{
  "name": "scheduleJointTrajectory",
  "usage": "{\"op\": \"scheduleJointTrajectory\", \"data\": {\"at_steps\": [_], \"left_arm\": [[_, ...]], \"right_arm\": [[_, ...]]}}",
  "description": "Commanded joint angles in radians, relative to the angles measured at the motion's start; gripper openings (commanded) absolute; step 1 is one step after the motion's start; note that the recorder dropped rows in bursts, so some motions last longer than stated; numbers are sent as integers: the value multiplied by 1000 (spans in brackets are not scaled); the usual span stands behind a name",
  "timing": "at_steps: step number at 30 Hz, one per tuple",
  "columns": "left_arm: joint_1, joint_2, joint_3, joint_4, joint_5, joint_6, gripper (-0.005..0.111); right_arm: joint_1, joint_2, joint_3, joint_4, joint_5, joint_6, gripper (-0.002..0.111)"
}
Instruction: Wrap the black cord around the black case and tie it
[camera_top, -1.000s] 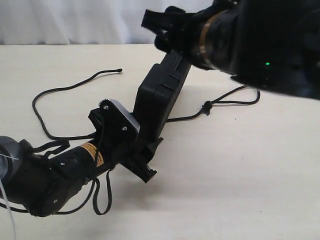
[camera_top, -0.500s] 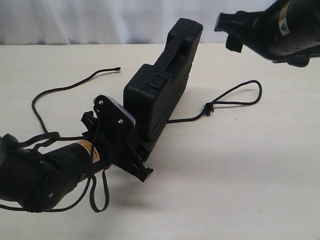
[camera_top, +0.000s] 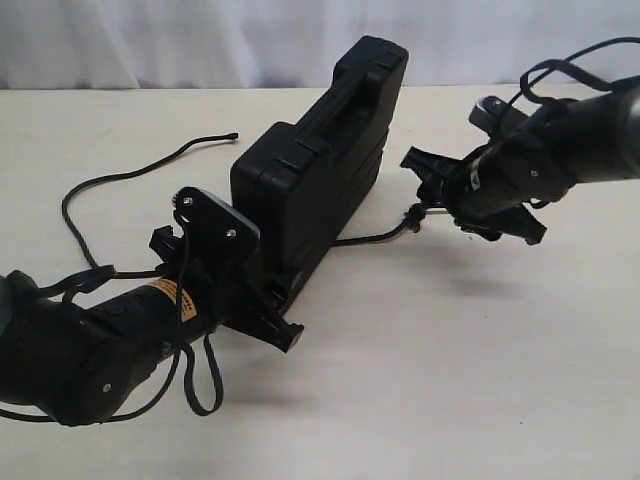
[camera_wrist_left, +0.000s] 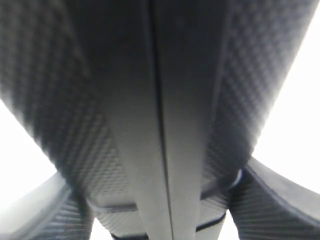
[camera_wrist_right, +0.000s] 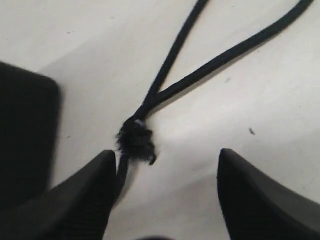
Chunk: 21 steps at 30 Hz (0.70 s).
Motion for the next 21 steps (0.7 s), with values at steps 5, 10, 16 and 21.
{"op": "scheduleJointTrajectory", "data": {"at_steps": [5, 10, 16, 21], "left_arm": [[-1, -5, -1, -23, 1, -9, 0], [-1, -5, -1, -23, 1, -9, 0], [-1, -5, -1, -30, 5, -9, 0], [-1, -5, -1, -30, 25, -9, 0]], "right_arm": [[-53, 230, -245, 7, 77, 13, 56], [-71, 293, -308, -18, 102, 7, 4], [-126, -12, 123, -113, -451, -70, 4], [-134, -283, 550, -60, -904, -535, 4]]}}
